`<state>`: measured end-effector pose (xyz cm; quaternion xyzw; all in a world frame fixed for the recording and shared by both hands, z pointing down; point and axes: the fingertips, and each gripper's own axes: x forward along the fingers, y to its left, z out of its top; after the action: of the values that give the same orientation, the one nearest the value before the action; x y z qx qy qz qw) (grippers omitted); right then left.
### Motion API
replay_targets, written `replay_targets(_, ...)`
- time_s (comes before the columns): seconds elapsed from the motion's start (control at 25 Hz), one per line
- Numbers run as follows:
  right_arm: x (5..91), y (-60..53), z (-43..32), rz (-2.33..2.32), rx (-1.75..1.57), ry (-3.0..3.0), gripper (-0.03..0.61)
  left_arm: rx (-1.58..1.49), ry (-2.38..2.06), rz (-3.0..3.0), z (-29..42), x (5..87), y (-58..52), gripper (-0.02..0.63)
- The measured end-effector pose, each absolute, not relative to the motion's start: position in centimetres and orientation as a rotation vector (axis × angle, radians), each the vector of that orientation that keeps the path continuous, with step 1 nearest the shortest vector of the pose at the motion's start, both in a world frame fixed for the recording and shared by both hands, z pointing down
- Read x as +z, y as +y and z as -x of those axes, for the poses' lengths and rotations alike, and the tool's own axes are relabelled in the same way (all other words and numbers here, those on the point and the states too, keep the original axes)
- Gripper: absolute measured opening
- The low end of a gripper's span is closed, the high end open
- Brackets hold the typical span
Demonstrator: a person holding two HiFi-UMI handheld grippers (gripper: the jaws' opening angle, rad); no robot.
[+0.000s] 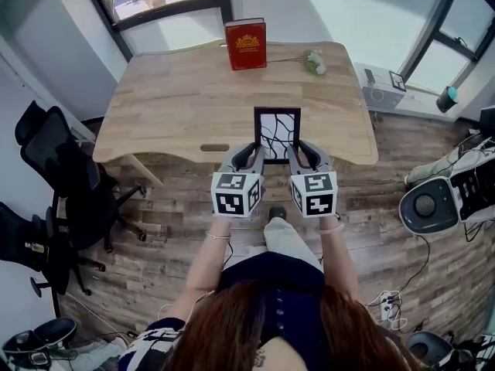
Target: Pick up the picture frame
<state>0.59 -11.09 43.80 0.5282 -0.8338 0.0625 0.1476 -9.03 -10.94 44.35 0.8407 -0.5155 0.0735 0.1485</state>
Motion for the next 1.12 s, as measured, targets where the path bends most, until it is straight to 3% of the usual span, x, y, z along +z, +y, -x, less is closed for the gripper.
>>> replay_targets(1.12,37.1,-5.3,-1.9,-1.588,0.054,-2.469,0.086,0.095,-1.533,-2.518,7.9,37.5,-5.2,0.087)
